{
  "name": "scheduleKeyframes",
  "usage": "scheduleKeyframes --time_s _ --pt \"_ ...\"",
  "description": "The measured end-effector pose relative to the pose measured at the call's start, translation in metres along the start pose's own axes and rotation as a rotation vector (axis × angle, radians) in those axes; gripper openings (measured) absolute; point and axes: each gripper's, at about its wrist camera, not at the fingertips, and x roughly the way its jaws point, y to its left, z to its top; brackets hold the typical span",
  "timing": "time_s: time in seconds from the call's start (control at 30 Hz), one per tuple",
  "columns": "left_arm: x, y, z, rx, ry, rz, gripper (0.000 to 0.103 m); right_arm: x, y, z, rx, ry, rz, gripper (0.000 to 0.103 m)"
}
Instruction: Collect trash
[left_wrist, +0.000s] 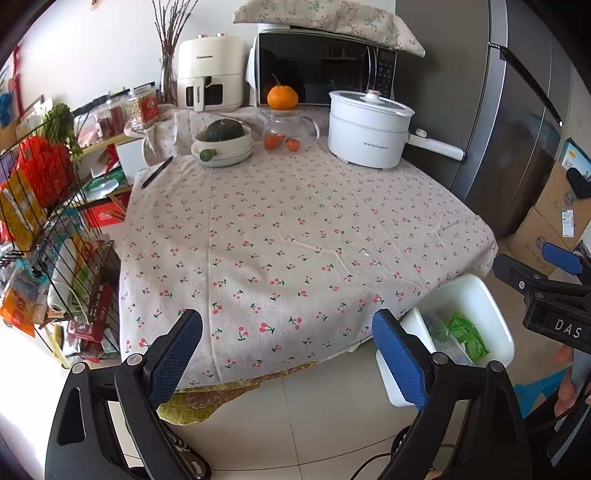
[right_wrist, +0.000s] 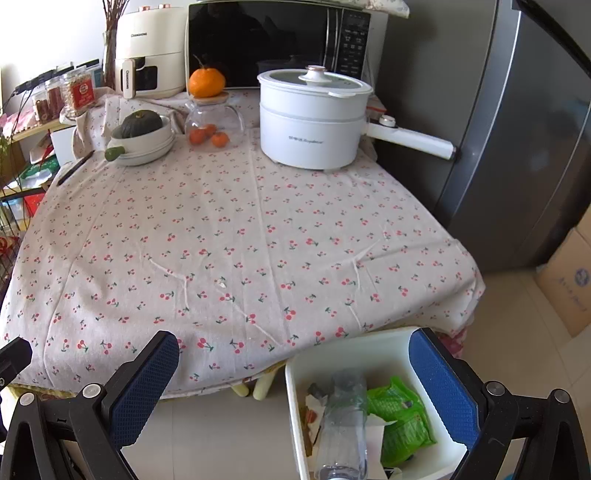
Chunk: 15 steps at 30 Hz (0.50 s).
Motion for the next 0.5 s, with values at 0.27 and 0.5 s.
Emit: scheduleKeyframes --time_s 0.27,0.5 --pt "-0.001 -0.008 -0.001 0.012 0.002 -0.01 0.095 -0.003 -0.006 -0.002 0.009 -0.008 -0.014 0.102" --pt "0.0 -0.009 -0.001 0.014 0.002 -0.014 0.095 -0.002 -0.012 -0.002 0.016 -0.004 -0.015 0.102"
